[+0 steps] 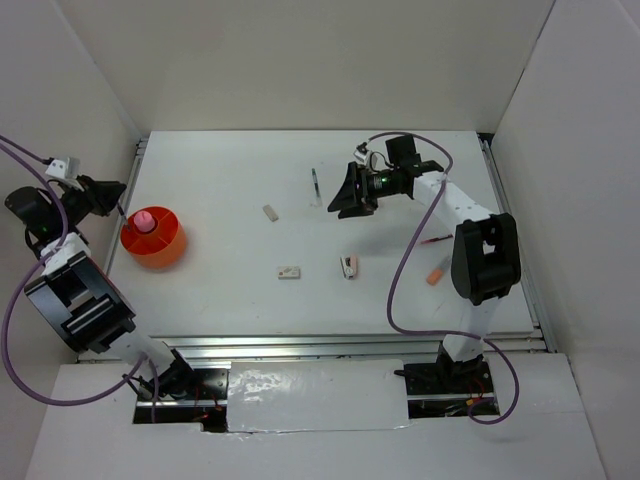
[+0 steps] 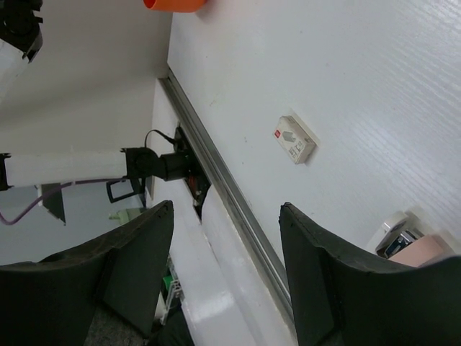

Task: Sort the stationery into containers
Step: Place the pen in the storage box.

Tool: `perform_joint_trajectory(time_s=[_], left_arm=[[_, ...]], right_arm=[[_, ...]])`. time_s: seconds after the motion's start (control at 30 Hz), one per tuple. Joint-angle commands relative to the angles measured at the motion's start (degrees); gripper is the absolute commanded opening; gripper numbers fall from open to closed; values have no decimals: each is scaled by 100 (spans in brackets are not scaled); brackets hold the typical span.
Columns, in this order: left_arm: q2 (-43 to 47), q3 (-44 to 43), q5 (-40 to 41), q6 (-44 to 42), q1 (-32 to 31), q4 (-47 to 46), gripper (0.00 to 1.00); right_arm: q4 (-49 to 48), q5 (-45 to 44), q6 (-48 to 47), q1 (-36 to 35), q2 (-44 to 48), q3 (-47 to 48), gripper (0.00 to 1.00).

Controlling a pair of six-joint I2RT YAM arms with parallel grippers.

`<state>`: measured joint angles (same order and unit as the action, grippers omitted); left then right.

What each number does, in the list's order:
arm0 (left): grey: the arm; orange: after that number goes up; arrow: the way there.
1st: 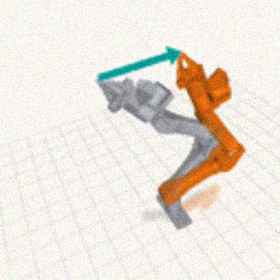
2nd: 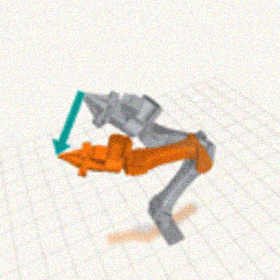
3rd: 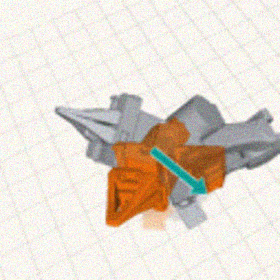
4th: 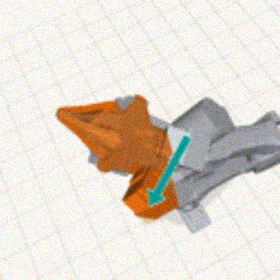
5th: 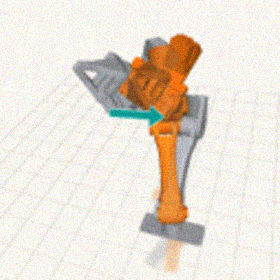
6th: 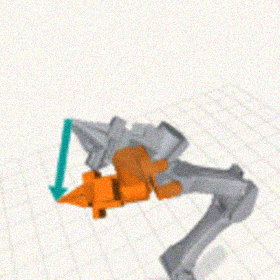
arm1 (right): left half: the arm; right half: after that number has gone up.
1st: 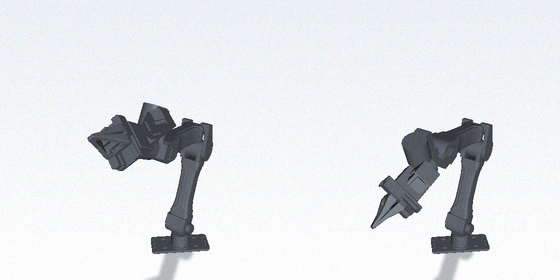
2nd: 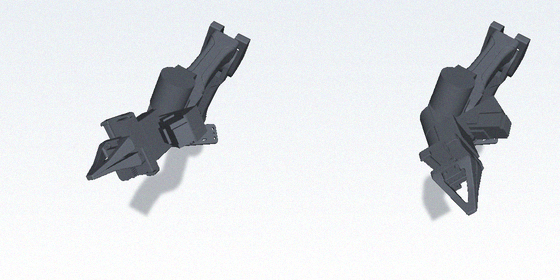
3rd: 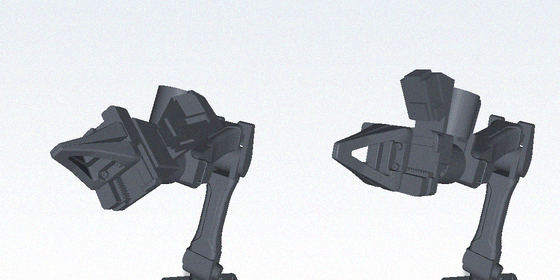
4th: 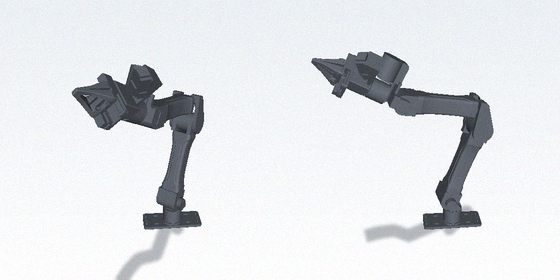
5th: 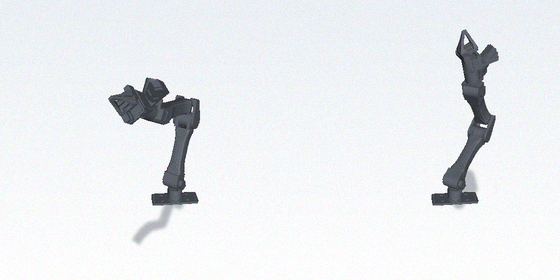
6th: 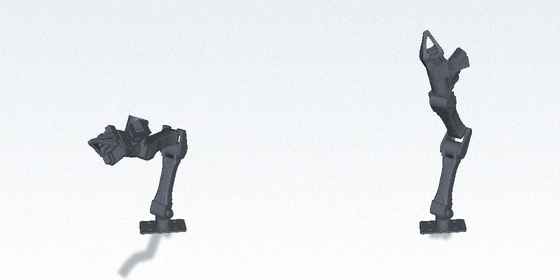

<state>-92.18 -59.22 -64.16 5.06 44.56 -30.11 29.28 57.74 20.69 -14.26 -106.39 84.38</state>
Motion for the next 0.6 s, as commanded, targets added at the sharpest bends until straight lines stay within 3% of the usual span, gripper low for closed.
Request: perform_joint_trajectory(time_s=[0.0, 0.1, 0.27, 0.57], left_arm=[[-45, 16, -26, -66, 1, -339, 29], [16, 139, -9, -277, 1, -145, 43], [156, 139, 35, -671, -17, 312, 54], [438, -536, 377, -910, -104, 1261, 56]], right_arm=[[87, -78, -170, -6, -101, 368, 68], [306, -218, -337, -6, -180, 605, 67], [710, -937, -688, 20, -277, 1089, 67], [931, -2950, -1295, -217, -804, 2248, 65]])
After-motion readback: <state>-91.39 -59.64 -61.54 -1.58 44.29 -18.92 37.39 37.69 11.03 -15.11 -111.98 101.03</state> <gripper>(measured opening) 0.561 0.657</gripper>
